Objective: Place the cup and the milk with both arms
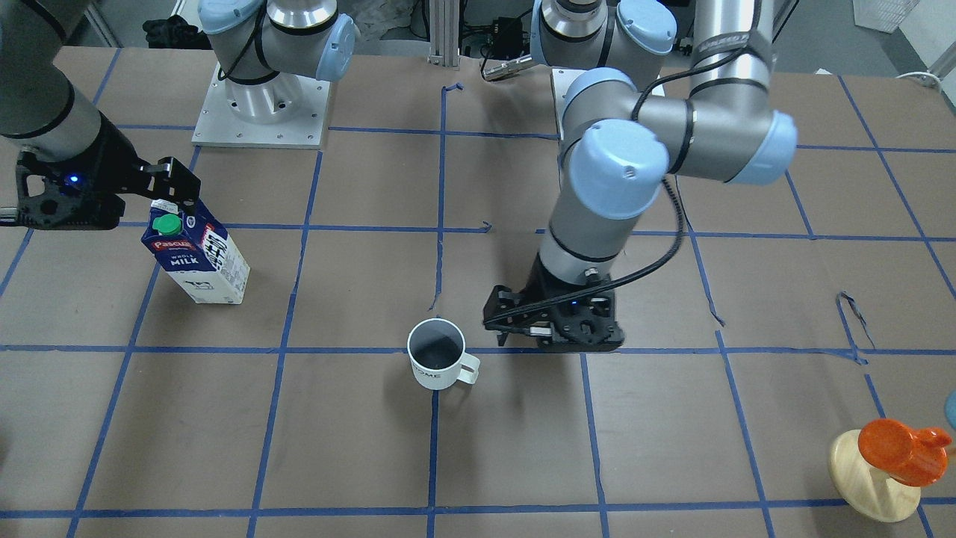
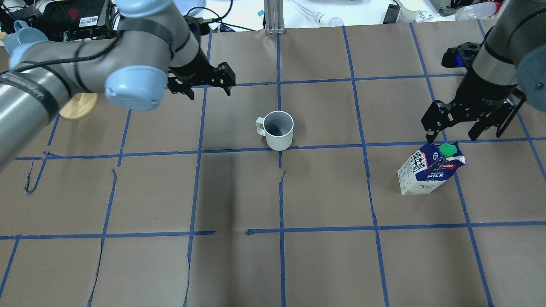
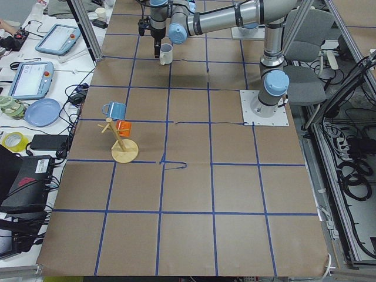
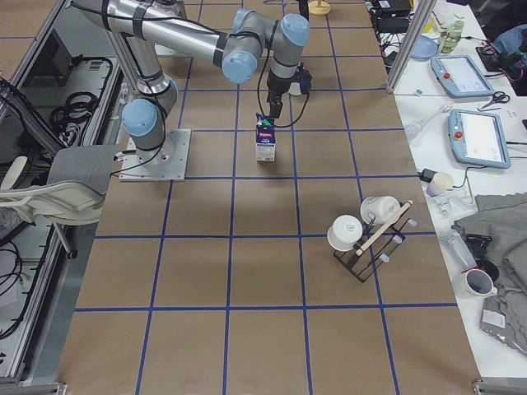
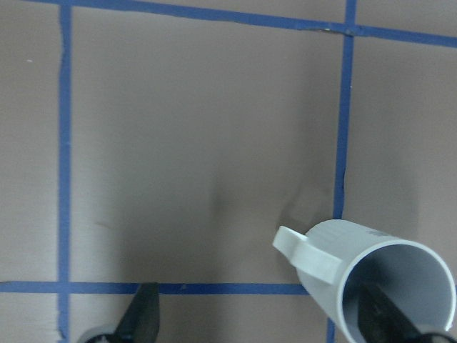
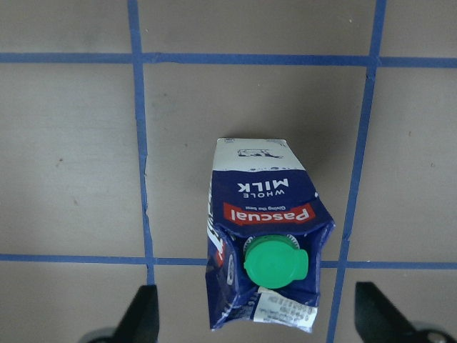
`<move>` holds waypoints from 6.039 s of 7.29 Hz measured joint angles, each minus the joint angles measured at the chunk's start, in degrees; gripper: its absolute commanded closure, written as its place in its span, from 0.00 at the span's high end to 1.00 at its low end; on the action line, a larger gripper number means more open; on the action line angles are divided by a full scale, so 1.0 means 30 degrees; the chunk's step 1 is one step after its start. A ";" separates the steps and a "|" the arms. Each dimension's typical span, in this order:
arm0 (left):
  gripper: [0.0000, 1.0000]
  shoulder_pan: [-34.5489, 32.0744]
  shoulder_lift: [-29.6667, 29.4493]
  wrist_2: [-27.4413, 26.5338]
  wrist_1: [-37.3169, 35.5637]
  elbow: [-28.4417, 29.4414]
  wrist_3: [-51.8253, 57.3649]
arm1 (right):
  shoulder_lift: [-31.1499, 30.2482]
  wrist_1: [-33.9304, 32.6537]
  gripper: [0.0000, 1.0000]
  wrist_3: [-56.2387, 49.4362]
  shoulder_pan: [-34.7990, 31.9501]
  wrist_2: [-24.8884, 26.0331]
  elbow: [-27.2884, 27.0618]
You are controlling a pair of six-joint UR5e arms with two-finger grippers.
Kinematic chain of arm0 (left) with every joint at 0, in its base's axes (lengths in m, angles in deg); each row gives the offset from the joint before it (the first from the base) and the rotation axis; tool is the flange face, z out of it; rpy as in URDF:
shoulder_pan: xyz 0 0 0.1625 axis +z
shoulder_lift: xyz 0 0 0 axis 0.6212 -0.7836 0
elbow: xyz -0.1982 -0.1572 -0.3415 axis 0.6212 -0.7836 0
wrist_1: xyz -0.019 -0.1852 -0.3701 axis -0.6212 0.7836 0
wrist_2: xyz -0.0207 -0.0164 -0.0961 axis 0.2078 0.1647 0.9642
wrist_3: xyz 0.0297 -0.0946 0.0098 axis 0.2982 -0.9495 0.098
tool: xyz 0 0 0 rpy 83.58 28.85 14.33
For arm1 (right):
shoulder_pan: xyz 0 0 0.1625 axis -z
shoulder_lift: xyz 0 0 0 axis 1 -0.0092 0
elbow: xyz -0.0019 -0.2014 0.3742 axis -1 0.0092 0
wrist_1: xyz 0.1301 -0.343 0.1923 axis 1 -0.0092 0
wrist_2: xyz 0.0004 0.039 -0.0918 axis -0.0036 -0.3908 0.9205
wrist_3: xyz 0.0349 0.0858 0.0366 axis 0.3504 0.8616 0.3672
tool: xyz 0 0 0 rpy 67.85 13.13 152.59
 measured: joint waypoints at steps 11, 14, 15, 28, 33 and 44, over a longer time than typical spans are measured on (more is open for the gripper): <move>1.00 0.2456 0.4213 -0.1026 0.6881 0.2092 0.2540 | 0.0191 -0.1990 0.31 -0.0167 0.0227 0.0573 -0.2080; 1.00 0.2446 0.4191 -0.0964 0.6869 0.2063 0.2450 | 0.0567 -0.1791 0.31 0.0706 0.0041 0.0144 -0.0487; 1.00 0.2446 0.4190 -0.1000 0.6873 0.2053 0.2451 | 0.1149 -0.1740 0.31 0.1280 -0.0245 -0.0331 0.0461; 1.00 0.2445 0.4330 -0.1290 0.6889 0.2082 0.2546 | 0.7416 -0.2003 0.34 1.0396 -0.8542 -0.2979 0.6757; 1.00 0.2445 0.4310 -0.1283 0.6876 0.2075 0.2542 | 0.7458 -0.2113 0.83 1.0734 -0.8549 -0.3182 0.6382; 1.00 0.2445 0.4286 -0.1279 0.6898 0.2043 0.2502 | 0.0932 0.1296 1.00 0.6841 -0.6710 -0.1251 0.7242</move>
